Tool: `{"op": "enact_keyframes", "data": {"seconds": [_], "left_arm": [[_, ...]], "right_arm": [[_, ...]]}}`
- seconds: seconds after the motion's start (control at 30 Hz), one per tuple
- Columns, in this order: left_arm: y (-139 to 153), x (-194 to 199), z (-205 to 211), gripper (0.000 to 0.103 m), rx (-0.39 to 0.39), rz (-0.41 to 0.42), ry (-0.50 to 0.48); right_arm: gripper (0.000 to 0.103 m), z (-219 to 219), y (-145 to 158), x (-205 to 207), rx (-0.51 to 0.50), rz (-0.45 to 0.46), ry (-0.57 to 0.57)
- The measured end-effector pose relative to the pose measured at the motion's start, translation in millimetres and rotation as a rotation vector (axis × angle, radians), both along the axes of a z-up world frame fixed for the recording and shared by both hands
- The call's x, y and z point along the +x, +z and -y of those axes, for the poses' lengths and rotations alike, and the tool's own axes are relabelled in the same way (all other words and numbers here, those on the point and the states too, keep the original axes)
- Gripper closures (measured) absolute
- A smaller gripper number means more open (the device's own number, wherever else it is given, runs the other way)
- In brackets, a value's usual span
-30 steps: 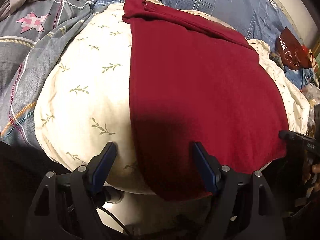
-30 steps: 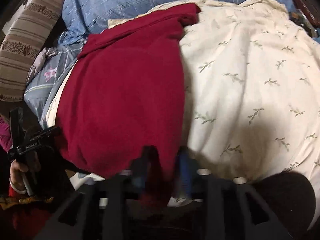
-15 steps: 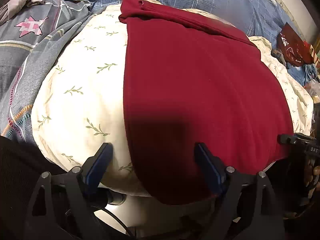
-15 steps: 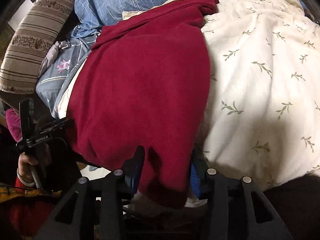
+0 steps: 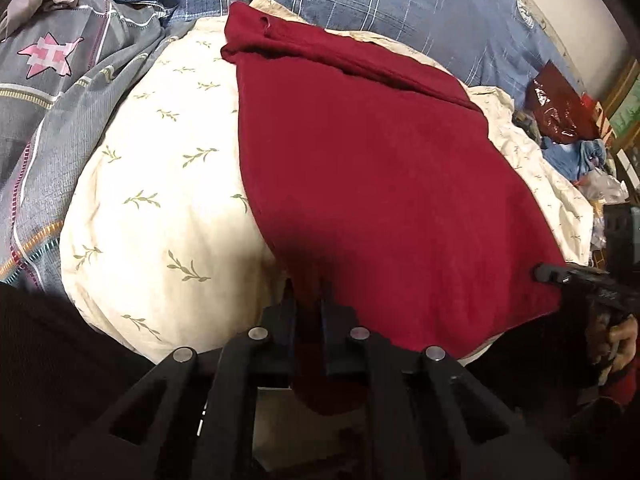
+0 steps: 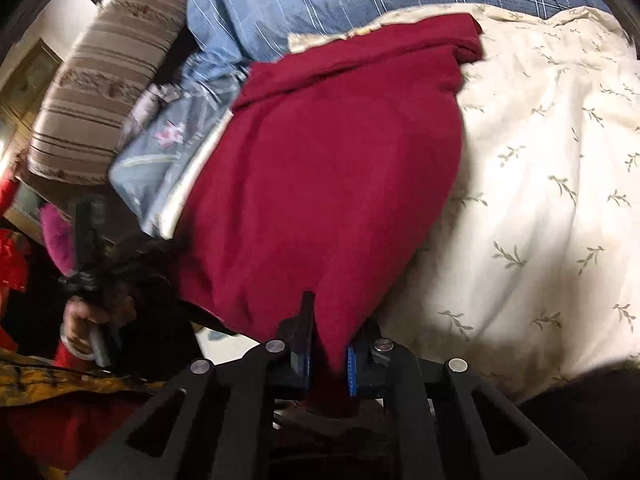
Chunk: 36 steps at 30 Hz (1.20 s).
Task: Fold small clothes
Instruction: 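Grasp the red sweater's hem end with both grippers, then lift the hem with both grippers and fold it over toward the collar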
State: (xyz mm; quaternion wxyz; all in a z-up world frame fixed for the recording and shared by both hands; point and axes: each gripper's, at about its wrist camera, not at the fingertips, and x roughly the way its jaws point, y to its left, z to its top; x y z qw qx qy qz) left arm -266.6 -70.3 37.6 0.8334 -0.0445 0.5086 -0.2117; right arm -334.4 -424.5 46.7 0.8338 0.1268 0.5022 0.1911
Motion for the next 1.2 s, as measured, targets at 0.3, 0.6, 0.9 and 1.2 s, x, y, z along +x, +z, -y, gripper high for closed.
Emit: {"op": "enact_keyframes", "data": {"seconds": [0.3,0.6,0.9,1.2], "left_arm": [[-14.8,1.6,4.2,0.053,0.004,-0.043,0.025],[-16.7,-2.8,17.4,0.059,0.053,0.002,0.023],[-12.1,-2.7,13.7,0.095,0.052,0.012,0.032],[24.3,-10.1,-5.9,0.096,-0.021,0.051,0.013]], "right_arm": [[0.066,-1.6,-26.8,6.0,-0.016,-0.102,-0.034],[0.088,-6.3,-18.2,3.5,0.016,-0.044,0.006],[0.088,-7.2,-17.1,2.3,0.025,-0.028,0.014],[0.092,-8.0,5.7,-12.9,0.081,0.014,0.044]]}}
